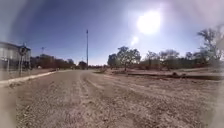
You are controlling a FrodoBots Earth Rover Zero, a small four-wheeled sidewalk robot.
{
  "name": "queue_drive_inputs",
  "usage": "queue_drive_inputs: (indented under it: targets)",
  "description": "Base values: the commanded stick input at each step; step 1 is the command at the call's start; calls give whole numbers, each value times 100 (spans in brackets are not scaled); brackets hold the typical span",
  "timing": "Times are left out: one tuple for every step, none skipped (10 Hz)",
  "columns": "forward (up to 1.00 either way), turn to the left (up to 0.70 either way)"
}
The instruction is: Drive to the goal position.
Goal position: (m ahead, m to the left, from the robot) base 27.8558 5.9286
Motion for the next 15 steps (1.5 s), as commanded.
queue_drive_inputs:
  targets:
    - [70,0]
    - [70,0]
    - [70,0]
    - [70,0]
    - [70,0]
    - [70,0]
    - [70,0]
    - [70,0]
    - [70,0]
    - [70,0]
    - [70,0]
    - [70,0]
    - [70,0]
    - [70,0]
    - [70,0]
